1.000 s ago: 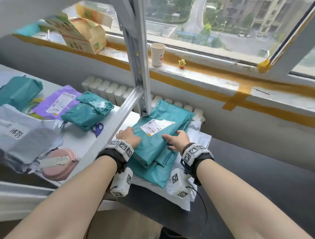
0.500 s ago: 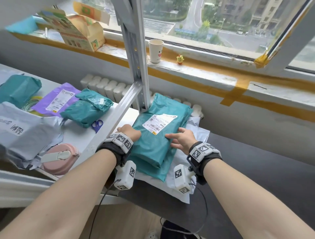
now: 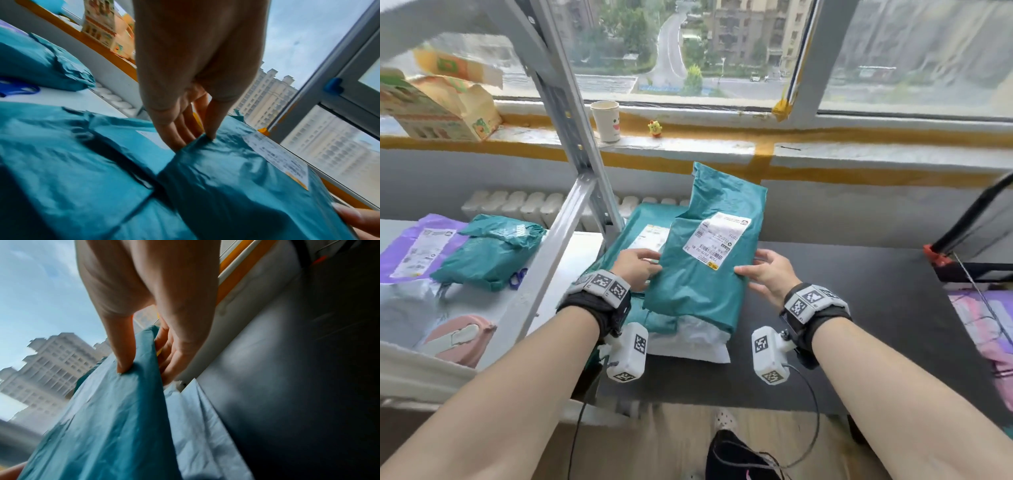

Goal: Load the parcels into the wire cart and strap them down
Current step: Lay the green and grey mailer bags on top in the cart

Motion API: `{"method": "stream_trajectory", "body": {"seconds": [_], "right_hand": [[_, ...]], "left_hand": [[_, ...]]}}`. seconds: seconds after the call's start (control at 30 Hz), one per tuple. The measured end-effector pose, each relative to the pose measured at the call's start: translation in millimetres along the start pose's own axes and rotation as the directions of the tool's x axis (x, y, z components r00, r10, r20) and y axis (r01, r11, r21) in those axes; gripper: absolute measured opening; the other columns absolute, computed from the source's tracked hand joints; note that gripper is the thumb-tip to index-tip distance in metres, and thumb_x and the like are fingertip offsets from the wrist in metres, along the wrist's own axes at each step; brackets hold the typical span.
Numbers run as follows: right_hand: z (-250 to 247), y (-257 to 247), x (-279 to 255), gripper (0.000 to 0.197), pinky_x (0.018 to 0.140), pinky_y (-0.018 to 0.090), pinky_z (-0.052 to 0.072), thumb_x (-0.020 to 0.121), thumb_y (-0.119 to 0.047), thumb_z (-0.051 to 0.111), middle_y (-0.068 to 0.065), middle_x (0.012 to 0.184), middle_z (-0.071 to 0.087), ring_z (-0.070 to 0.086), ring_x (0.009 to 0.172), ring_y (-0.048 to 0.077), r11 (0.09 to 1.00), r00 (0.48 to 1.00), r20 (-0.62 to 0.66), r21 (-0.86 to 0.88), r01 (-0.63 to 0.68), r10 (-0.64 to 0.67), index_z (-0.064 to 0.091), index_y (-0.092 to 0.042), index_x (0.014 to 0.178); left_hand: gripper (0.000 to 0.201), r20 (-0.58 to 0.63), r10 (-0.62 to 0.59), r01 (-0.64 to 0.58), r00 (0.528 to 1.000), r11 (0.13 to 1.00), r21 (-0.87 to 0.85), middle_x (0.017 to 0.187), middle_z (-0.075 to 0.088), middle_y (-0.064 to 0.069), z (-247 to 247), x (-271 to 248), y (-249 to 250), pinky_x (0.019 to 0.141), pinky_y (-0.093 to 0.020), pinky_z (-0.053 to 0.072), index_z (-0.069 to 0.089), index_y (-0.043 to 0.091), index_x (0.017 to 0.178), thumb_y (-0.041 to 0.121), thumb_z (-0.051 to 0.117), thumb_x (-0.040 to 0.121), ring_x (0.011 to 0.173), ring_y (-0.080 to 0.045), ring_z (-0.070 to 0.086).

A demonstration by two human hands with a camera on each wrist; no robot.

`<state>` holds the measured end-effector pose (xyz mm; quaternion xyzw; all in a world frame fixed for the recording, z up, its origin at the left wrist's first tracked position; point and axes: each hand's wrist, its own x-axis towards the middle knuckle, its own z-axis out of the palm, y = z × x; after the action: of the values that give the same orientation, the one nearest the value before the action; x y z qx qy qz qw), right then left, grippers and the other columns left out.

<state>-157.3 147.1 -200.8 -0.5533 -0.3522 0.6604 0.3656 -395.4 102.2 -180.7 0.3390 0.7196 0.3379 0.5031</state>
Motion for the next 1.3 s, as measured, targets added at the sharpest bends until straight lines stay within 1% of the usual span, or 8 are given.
{"method": "stream_trajectory", "body": {"seconds": [0.07, 0.33, 0.47, 0.6, 0.77, 1.03, 1.23, 1.3], "right_hand": [[-32, 2, -14, 0.060, 0.082, 0.037, 0.054, 0.073, 0.014, 0.069, 0.004, 0.098, 0.063, 0.064, 0.090, 0.022, 0.999, 0.997, -0.065, 0.028, 0.030, -0.028, 0.048, -0.003, 0.127], [-167, 13, -88, 0.055, 0.067, 0.027, 0.059, 0.078, 0.014, 0.066, 0.020, 0.116, 0.061, 0.064, 0.083, 0.021, 0.985, 0.942, -0.322, 0.110, 0.134, -0.092, 0.048, 0.001, 0.128], [-241, 17, -126, 0.061, 0.082, 0.046, 0.055, 0.074, 0.011, 0.070, 0.021, 0.121, 0.061, 0.064, 0.100, 0.032, 0.979, 0.895, -0.440, 0.139, 0.151, -0.076, 0.050, -0.004, 0.130], [-320, 25, -160, 0.065, 0.090, 0.053, 0.051, 0.074, 0.007, 0.072, 0.016, 0.119, 0.062, 0.062, 0.106, 0.031, 0.975, 0.848, -0.528, 0.165, 0.149, -0.040, 0.049, -0.011, 0.132], [-415, 38, -194, 0.051, 0.061, 0.032, 0.057, 0.077, 0.015, 0.065, 0.008, 0.102, 0.063, 0.064, 0.081, 0.020, 0.951, 0.795, -0.607, 0.235, 0.200, -0.017, 0.053, -0.008, 0.119], [-541, 74, -221, 0.065, 0.070, 0.037, 0.054, 0.076, 0.020, 0.063, 0.020, 0.110, 0.062, 0.061, 0.089, 0.024, 0.919, 0.691, -0.713, 0.341, 0.199, 0.115, 0.046, -0.007, 0.132], [-610, 95, -211, 0.070, 0.067, 0.031, 0.053, 0.077, 0.016, 0.065, 0.009, 0.102, 0.064, 0.062, 0.091, 0.023, 0.886, 0.570, -0.782, 0.424, 0.187, 0.254, 0.041, -0.011, 0.138], [-631, 99, -201, 0.068, 0.075, 0.037, 0.053, 0.077, 0.016, 0.065, 0.004, 0.094, 0.064, 0.063, 0.091, 0.024, 0.874, 0.521, -0.800, 0.448, 0.188, 0.298, 0.043, -0.010, 0.136]], "left_hand": [[0.022, 0.120, -0.020, 0.023, 0.993, 0.999, -0.024, 0.075, 0.057, -0.009, 22, -9, 12, 0.044, -0.016, 0.050, 0.059, 0.008, 0.083, -0.012, 0.051, 0.089, 0.054, -0.016, 0.057], [0.025, 0.426, 0.031, -0.095, 0.904, 0.987, 0.130, 0.064, 0.065, -0.004, 155, -39, 50, 0.049, -0.022, 0.055, 0.060, 0.009, 0.095, -0.013, 0.056, 0.085, 0.046, -0.010, 0.062], [0.034, 0.548, 0.016, -0.164, 0.837, 0.961, 0.223, 0.084, 0.063, -0.011, 236, -56, 68, 0.057, -0.027, 0.059, 0.060, 0.012, 0.110, -0.010, 0.057, 0.085, 0.067, -0.020, 0.065], [0.030, 0.620, -0.007, -0.240, 0.785, 0.919, 0.314, 0.082, 0.064, -0.007, 331, -76, 81, 0.066, -0.030, 0.058, 0.060, 0.015, 0.109, -0.003, 0.061, 0.086, 0.066, -0.019, 0.062], [0.030, 0.667, -0.049, -0.306, 0.744, 0.862, 0.404, 0.081, 0.061, -0.007, 450, -102, 90, 0.060, -0.027, 0.058, 0.059, 0.015, 0.110, -0.003, 0.060, 0.087, 0.064, -0.018, 0.060], [0.035, 0.726, -0.086, -0.418, 0.683, 0.768, 0.485, 0.089, 0.060, -0.008, 614, -127, 88, 0.061, -0.027, 0.059, 0.061, 0.017, 0.113, -0.002, 0.064, 0.085, 0.077, -0.021, 0.063], [0.040, 0.803, -0.162, -0.550, 0.574, 0.651, 0.524, 0.080, 0.061, -0.017, 725, -123, 100, 0.079, -0.050, 0.056, 0.061, 0.020, 0.113, -0.005, 0.062, 0.082, 0.084, -0.033, 0.066], [0.044, 0.830, -0.181, -0.597, 0.527, 0.616, 0.513, 0.074, 0.060, -0.016, 765, -115, 104, 0.070, -0.046, 0.059, 0.059, 0.017, 0.119, -0.006, 0.061, 0.082, 0.071, -0.030, 0.064]]}}
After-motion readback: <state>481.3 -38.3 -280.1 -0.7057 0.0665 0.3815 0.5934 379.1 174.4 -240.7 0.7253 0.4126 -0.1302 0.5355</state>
